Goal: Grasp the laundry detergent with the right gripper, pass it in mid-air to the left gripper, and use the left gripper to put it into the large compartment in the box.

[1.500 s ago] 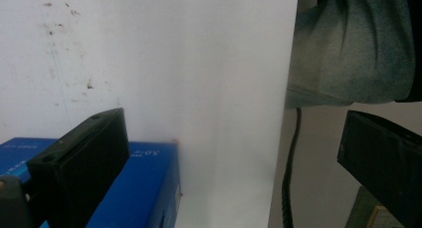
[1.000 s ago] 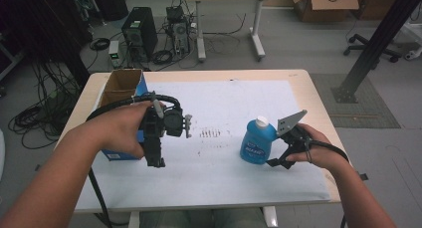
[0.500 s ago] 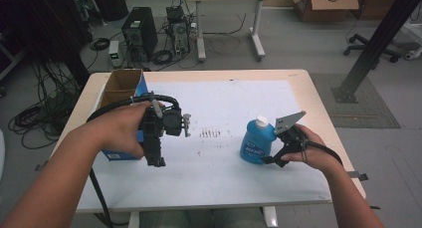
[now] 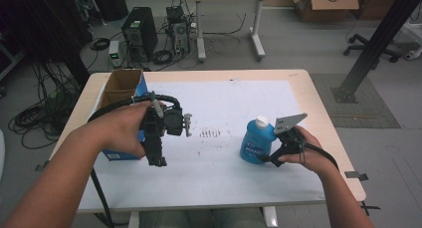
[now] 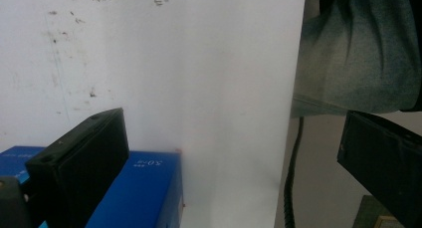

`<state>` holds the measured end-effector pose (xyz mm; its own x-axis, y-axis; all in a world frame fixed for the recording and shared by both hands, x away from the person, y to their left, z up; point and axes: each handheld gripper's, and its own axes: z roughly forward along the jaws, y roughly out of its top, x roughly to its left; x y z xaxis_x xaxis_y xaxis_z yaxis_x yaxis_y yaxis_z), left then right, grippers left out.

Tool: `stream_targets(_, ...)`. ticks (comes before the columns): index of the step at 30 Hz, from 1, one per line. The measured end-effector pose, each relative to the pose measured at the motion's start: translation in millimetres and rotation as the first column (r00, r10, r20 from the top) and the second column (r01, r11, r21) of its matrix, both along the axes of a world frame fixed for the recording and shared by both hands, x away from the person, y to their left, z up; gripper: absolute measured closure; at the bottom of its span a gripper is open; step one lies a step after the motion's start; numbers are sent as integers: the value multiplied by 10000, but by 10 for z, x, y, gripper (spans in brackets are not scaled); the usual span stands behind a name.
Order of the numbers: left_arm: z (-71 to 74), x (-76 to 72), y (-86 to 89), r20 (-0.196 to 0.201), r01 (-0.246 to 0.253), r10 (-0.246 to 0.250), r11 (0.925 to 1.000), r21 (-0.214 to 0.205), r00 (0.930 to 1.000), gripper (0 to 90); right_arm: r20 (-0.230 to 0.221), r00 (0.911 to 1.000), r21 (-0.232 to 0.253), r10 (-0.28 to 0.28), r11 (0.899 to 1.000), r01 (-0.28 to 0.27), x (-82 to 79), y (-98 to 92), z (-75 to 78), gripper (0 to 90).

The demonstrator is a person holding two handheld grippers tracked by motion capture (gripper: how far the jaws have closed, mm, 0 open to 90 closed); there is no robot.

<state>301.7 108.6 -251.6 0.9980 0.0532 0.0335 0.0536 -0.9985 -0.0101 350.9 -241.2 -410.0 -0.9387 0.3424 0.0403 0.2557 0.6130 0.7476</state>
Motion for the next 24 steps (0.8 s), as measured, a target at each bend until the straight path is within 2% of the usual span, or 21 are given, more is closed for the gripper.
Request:
stream_targets(3,1,0,-4,13,10,-10,10000,0,10000,2,40,10000,314,-64,9995,63,-2,-10,-13,36)
stream_targets(12,0,3,-17,42,86,-86,10000,-16,10000,3,237,9993,828,-304,9962,283,-29,0,-83,33)
stream_targets(24,-4,9,-16,38,75,-75,10000,2,10000,3,434,9975,1238,-557,9911,499,-50,19,-103,49)
